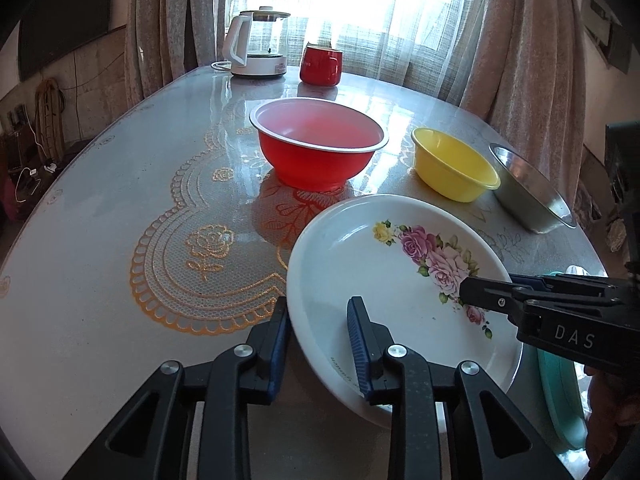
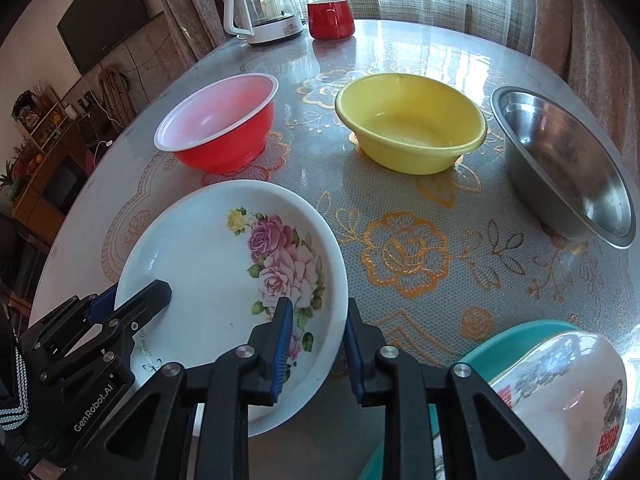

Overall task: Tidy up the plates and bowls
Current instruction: 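Lift the pink-rose plate with both grippers toward the plate stack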

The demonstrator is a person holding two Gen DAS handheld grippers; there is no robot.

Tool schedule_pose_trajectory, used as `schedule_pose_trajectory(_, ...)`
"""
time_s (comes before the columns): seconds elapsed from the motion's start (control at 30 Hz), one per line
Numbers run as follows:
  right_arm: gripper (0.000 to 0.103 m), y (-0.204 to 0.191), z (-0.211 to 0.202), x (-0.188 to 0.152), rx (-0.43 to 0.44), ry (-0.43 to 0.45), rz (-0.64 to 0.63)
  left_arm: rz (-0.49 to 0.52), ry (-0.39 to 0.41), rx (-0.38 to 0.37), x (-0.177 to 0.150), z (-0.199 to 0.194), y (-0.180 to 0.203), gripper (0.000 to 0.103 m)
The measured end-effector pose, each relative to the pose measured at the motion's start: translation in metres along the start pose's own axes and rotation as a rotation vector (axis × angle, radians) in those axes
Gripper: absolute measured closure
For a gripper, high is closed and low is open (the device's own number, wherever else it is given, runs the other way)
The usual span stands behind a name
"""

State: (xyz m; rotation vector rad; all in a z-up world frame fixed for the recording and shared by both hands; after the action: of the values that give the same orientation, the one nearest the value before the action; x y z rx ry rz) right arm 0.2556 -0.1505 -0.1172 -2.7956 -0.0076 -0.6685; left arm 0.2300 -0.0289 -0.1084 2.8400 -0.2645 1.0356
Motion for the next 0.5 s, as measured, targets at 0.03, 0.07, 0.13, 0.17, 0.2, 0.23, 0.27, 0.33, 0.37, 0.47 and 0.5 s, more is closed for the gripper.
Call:
schedule_pose_trajectory(0.03, 0.073, -0.001, 0.002, 0.001, 0.005, -0.001, 0.007, 0.008, -0.002, -0.007, 0.0, 0.001, 0.0, 0.066)
schedule_pose_trajectory(0.07, 0.072, -0.001, 0.002, 0.002, 0.005, 0.003, 0.011, 0.007, -0.003, -0.012, 0.0, 0.001, 0.0, 0.066)
schedule_pose_trajectory(0.13, 0.073, -0.004, 0.004, 0.003, -0.013, 0.016, -0.004, 0.025, 0.001, 0.005, 0.0, 0.0, 0.003, 0.069)
schedule_pose_trajectory(0.17, 0.073, -0.005, 0.004, 0.003, -0.019, 0.022, -0.01, 0.045, 0.007, 0.02, 0.0, 0.0, 0.005, 0.07)
schedule_pose_trajectory(0.2, 0.074, -0.005, 0.004, 0.002, -0.026, 0.027, -0.009, 0.056, 0.012, 0.04, 0.0, -0.001, 0.006, 0.07)
schedule_pose_trajectory(0.23, 0.076, -0.006, 0.002, 0.001, -0.039, 0.034, -0.006, 0.06, 0.014, 0.05, 0.0, -0.001, 0.005, 0.07)
schedule_pose_trajectory(0.27, 0.077, -0.007, 0.001, 0.0, -0.052, 0.038, -0.005, 0.056, 0.015, 0.055, 0.0, -0.001, 0.003, 0.071)
schedule_pose_trajectory(0.33, 0.081, -0.01, -0.003, -0.003, -0.074, 0.054, -0.02, 0.033, 0.015, 0.061, 0.001, -0.002, -0.002, 0.071)
schedule_pose_trajectory(0.37, 0.082, -0.014, -0.005, -0.005, -0.081, 0.064, -0.036, 0.02, 0.014, 0.059, 0.001, -0.002, -0.005, 0.071)
schedule_pose_trajectory(0.47, 0.086, -0.019, -0.018, -0.012, -0.097, 0.106, -0.073, -0.017, 0.009, 0.028, -0.001, -0.003, -0.01, 0.072)
schedule_pose_trajectory(0.5, 0.088, -0.021, -0.023, -0.014, -0.091, 0.12, -0.071, -0.025, 0.008, 0.018, -0.002, -0.004, -0.01, 0.072)
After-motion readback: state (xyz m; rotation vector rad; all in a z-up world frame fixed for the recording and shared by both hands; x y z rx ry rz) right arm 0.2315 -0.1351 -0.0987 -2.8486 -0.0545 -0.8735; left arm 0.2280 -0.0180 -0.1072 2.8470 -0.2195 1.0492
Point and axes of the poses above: each gripper's, at about its wrist camera, not at the fingertips, and z roughly the way its jaws point, y to its right, x to its top, the point moved 10 cm from there along z, roughly the way its jaws point, and after that the axes turned 8 degrees about x, right-handed, at the moved point
